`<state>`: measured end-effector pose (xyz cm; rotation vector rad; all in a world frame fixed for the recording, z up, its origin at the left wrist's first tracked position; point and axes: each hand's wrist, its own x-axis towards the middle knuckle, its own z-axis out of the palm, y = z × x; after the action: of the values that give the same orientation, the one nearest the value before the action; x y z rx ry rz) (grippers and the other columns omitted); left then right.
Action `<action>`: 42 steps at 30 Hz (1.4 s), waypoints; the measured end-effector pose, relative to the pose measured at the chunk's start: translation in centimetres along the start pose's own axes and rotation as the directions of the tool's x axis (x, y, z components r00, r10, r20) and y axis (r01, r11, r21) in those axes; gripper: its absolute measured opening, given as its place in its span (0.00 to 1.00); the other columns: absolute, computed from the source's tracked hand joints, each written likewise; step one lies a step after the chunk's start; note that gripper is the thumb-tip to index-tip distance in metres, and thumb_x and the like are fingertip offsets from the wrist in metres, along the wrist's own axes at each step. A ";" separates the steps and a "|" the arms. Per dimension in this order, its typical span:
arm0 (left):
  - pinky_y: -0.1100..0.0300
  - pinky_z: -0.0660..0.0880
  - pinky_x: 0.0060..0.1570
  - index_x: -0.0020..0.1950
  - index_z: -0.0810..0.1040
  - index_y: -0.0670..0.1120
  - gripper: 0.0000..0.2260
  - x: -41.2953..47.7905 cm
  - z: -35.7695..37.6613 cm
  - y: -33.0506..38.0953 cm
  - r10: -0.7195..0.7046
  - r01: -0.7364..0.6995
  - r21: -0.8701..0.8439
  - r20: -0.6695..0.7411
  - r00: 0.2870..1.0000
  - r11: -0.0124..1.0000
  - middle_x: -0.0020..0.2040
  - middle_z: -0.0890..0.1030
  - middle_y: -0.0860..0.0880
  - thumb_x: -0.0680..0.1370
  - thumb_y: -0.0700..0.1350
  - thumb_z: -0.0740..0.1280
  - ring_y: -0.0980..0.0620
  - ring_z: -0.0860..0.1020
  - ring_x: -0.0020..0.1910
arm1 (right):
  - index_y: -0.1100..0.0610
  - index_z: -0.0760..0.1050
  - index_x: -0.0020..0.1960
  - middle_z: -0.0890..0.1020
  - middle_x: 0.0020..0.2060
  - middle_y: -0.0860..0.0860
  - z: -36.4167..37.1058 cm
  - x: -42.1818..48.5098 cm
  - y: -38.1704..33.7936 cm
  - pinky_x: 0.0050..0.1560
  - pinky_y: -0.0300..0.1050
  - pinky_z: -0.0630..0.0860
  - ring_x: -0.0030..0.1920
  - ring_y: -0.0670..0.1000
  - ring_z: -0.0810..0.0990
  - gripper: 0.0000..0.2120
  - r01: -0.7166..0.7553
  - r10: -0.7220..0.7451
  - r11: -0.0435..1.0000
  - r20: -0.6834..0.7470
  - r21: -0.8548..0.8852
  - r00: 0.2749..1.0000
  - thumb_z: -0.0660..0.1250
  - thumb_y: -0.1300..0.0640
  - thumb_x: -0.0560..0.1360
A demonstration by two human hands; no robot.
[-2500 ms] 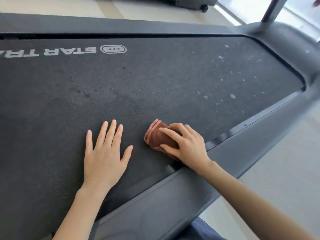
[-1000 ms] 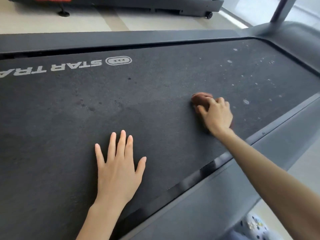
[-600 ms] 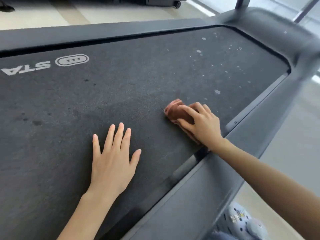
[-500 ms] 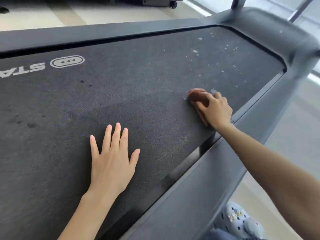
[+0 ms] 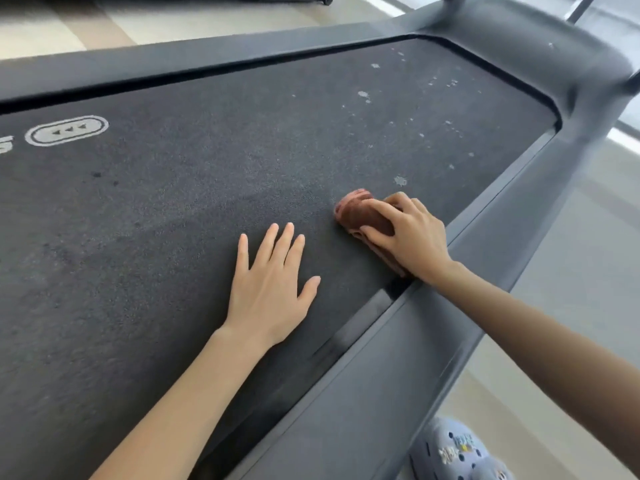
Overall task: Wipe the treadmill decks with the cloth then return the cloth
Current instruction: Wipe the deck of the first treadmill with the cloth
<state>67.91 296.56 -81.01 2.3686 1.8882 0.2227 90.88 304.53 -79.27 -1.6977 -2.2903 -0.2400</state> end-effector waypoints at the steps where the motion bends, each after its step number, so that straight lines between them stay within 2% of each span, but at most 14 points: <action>1: 0.42 0.44 0.73 0.76 0.53 0.47 0.30 0.3 0.2 0.2 -0.009 0.009 -0.011 -0.010 1.000 1.000 0.78 0.51 0.49 0.78 0.60 0.46 0.51 0.46 0.76 | 0.46 0.74 0.62 0.76 0.52 0.51 0.3 0.9 2.4 0.43 0.49 0.74 0.53 0.57 0.75 0.20 -0.056 0.056 0.998 0.001 -0.005 0.998 0.65 0.39 0.73; 5: 0.43 0.49 0.74 0.75 0.59 0.48 0.30 0.4 0.6 0.4 -0.039 0.035 -0.052 -0.067 0.997 0.998 0.76 0.57 0.50 0.78 0.61 0.45 0.52 0.51 0.76 | 0.47 0.74 0.64 0.75 0.53 0.56 0.8 5.4 11.1 0.47 0.53 0.74 0.54 0.62 0.75 0.22 -0.316 0.316 0.948 0.026 -0.031 0.948 0.63 0.39 0.74; 8: 0.45 0.52 0.73 0.75 0.61 0.48 0.30 0.5 0.9 0.4 -0.055 0.051 -0.049 -0.089 0.995 0.998 0.76 0.59 0.51 0.77 0.61 0.46 0.53 0.53 0.76 | 0.51 0.74 0.64 0.75 0.52 0.58 1.4 7.7 12.1 0.48 0.54 0.73 0.54 0.62 0.75 0.23 -0.415 0.416 0.908 0.008 -0.047 0.909 0.62 0.39 0.75; 13: 0.46 0.54 0.72 0.74 0.62 0.43 0.32 0.9 0.7 0.6 -0.206 0.204 -0.035 -0.100 0.973 0.978 0.75 0.61 0.48 0.76 0.62 0.49 0.51 0.55 0.75 | 0.50 0.75 0.60 0.75 0.49 0.55 2.1 7.2 4.4 0.38 0.46 0.71 0.49 0.58 0.76 0.21 -0.046 0.046 0.999 -0.007 0.025 0.999 0.63 0.39 0.74; 16: 0.46 0.54 0.73 0.74 0.62 0.44 0.32 0.9 0.5 0.9 -0.229 0.230 0.013 -0.061 0.972 0.973 0.76 0.60 0.49 0.76 0.62 0.48 0.52 0.54 0.75 | 0.51 0.77 0.58 0.77 0.46 0.54 2.5 6.7 -0.4 0.31 0.43 0.69 0.45 0.56 0.77 0.20 0.232 -0.230 0.969 -0.029 0.083 0.973 0.66 0.40 0.72; 19: 0.46 0.53 0.73 0.75 0.60 0.45 0.32 1.1 0.2 1.1 -0.244 0.245 0.048 -0.021 0.970 0.968 0.76 0.58 0.50 0.77 0.63 0.45 0.52 0.53 0.76 | 0.49 0.76 0.61 0.77 0.50 0.53 2.4 7.8 1.3 0.34 0.45 0.72 0.48 0.55 0.77 0.21 0.358 -0.365 0.916 0.007 0.181 0.931 0.66 0.40 0.73; 21: 0.47 0.52 0.73 0.75 0.59 0.45 0.33 1.0 0.0 1.1 -0.248 0.249 0.065 -0.017 0.969 0.966 0.76 0.58 0.50 0.78 0.63 0.42 0.52 0.52 0.76 | 0.48 0.74 0.63 0.76 0.52 0.53 2.7 9.6 5.2 0.36 0.48 0.74 0.51 0.56 0.75 0.21 0.311 -0.320 0.937 0.036 0.156 0.947 0.64 0.40 0.74; 24: 0.49 0.50 0.73 0.75 0.61 0.45 0.33 1.0 0.0 1.1 -0.243 0.244 0.065 -0.017 0.970 0.968 0.75 0.59 0.49 0.78 0.64 0.42 0.52 0.54 0.75 | 0.50 0.74 0.63 0.76 0.53 0.56 3.6 13.9 11.2 0.41 0.50 0.73 0.54 0.60 0.74 0.20 0.046 -0.051 0.995 0.060 0.085 0.997 0.64 0.42 0.75; 27: 0.50 0.50 0.73 0.74 0.62 0.45 0.32 1.0 0.1 1.2 -0.256 0.257 0.060 -0.015 0.966 0.965 0.75 0.60 0.50 0.78 0.64 0.43 0.52 0.55 0.75 | 0.56 0.75 0.61 0.76 0.51 0.60 4.5 16.0 12.3 0.42 0.50 0.69 0.54 0.62 0.73 0.21 -0.143 0.140 0.987 0.043 0.076 0.989 0.63 0.43 0.75; 29: 0.50 0.50 0.73 0.74 0.62 0.45 0.33 1.1 -0.1 1.3 -0.259 0.259 0.060 -0.009 0.966 0.964 0.75 0.60 0.49 0.78 0.64 0.43 0.52 0.55 0.75 | 0.56 0.75 0.60 0.75 0.50 0.59 4.4 15.3 9.3 0.41 0.48 0.67 0.53 0.61 0.72 0.21 -0.105 0.103 0.992 0.034 0.075 0.994 0.63 0.43 0.75; 32: 0.49 0.51 0.73 0.74 0.62 0.45 0.32 1.1 -0.4 1.5 -0.261 0.260 0.055 0.002 0.965 0.964 0.75 0.61 0.49 0.78 0.63 0.45 0.52 0.55 0.75 | 0.54 0.75 0.59 0.76 0.49 0.56 3.7 12.0 2.3 0.38 0.45 0.64 0.51 0.57 0.73 0.20 0.109 -0.113 0.983 0.018 0.145 0.993 0.63 0.42 0.75; 37: 0.51 0.50 0.73 0.75 0.60 0.48 0.31 1.1 -0.2 1.5 -0.274 0.275 0.030 -0.018 0.962 0.961 0.76 0.58 0.52 0.77 0.63 0.48 0.55 0.52 0.75 | 0.53 0.76 0.59 0.77 0.49 0.54 3.1 8.7 -4.3 0.39 0.47 0.70 0.48 0.56 0.74 0.20 0.425 -0.433 0.877 -0.015 0.223 0.901 0.64 0.41 0.74; 39: 0.52 0.49 0.73 0.75 0.59 0.49 0.31 1.0 -0.2 1.3 -0.277 0.277 0.010 -0.030 0.960 0.961 0.76 0.57 0.53 0.76 0.63 0.48 0.56 0.51 0.75 | 0.50 0.75 0.60 0.76 0.51 0.52 3.3 9.8 -1.8 0.38 0.46 0.70 0.50 0.55 0.74 0.21 0.422 -0.436 0.875 0.008 0.237 0.900 0.63 0.39 0.73; 42: 0.51 0.50 0.73 0.74 0.62 0.48 0.31 1.0 -0.1 1.2 -0.276 0.275 -0.023 -0.047 0.960 0.961 0.75 0.59 0.53 0.76 0.63 0.49 0.56 0.53 0.75 | 0.46 0.74 0.62 0.76 0.52 0.51 4.2 12.1 5.1 0.39 0.45 0.71 0.52 0.56 0.74 0.20 0.223 -0.226 0.965 0.007 0.141 0.974 0.64 0.39 0.73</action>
<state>69.31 297.29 -80.68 2.0743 2.2005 0.2726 91.95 318.31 -79.55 -1.3816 -2.4540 -0.1029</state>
